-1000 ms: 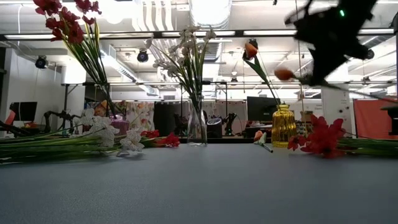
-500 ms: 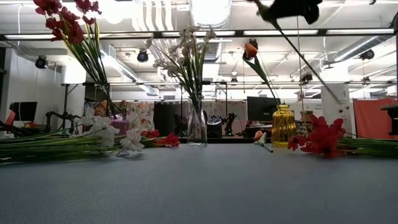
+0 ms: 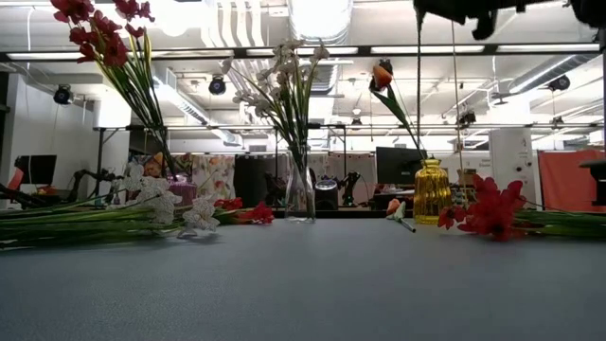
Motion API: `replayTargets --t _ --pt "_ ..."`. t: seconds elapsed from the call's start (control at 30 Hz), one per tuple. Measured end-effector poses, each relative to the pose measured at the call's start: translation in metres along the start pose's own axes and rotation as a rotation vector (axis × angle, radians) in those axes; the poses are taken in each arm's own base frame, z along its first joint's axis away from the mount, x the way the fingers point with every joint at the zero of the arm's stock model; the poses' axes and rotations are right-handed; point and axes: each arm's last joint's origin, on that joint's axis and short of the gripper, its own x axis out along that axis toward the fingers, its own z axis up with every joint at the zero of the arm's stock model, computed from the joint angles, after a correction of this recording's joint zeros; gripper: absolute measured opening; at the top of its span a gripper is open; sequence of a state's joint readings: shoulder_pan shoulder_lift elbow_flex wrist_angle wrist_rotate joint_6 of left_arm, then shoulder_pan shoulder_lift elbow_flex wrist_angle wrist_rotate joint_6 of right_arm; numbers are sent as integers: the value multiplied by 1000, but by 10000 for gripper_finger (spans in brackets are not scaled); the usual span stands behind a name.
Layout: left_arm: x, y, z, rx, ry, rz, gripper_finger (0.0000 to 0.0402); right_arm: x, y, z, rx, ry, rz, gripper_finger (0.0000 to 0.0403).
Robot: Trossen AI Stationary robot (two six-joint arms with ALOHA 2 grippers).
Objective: Sort flowers into vase by color
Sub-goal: Put the orange tulip into the yellow vase
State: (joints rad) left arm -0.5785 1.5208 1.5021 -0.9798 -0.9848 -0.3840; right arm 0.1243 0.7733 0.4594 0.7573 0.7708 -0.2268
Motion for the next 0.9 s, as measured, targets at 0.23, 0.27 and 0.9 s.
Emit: replayTargets --t 0.23,0.27,0.9 --pt "0 0 0 5 0 1 223 -1 -15 -8 -66 29 -271 18" --pt "0 0 0 5 1 1 223 0 -16 -7 -73 31 -287 18" --pt "2 2 0 11 5 12 223 24 -43 15 -91 -43 -427 18"
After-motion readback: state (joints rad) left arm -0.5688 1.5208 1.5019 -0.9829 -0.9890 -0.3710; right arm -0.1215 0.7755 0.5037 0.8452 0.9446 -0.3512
